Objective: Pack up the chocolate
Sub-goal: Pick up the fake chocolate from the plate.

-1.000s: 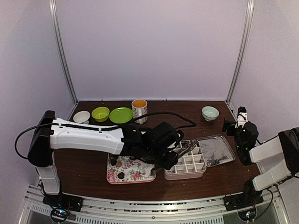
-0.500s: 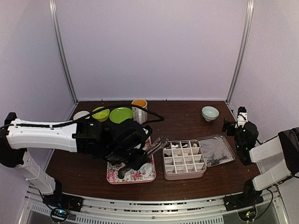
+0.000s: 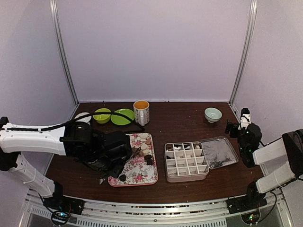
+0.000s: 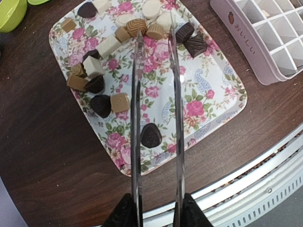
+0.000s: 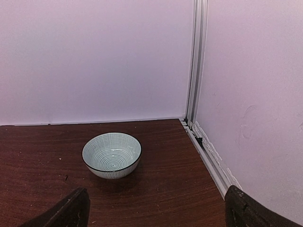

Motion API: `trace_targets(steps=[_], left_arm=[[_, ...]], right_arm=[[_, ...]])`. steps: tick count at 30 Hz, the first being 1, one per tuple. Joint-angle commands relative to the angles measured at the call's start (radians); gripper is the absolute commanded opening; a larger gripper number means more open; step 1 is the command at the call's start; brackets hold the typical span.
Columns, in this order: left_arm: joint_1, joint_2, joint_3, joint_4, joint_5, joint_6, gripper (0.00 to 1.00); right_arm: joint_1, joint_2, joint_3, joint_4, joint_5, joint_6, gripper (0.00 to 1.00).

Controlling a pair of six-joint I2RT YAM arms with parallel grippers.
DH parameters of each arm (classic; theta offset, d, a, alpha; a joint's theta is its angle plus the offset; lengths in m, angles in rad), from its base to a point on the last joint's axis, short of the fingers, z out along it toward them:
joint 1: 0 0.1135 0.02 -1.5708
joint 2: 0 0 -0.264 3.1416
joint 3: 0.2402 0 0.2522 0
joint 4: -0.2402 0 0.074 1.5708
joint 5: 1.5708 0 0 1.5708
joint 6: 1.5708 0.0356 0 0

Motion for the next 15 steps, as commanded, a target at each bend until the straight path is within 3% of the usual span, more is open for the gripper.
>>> trace_targets(steps=[1, 15], left_arm=[[0.004, -0.033, -0.033, -0.069, 0.051, -0.071, 0.33], [0.005, -0.046, -0.093, -0.091, 0.087, -0.145, 0.38]], right_arm=[[-0.004, 0.002, 0.013, 0.0, 0.002, 0.001, 1.0], [-0.005, 0.002, 0.013, 0.0, 0.002, 0.001, 1.0]])
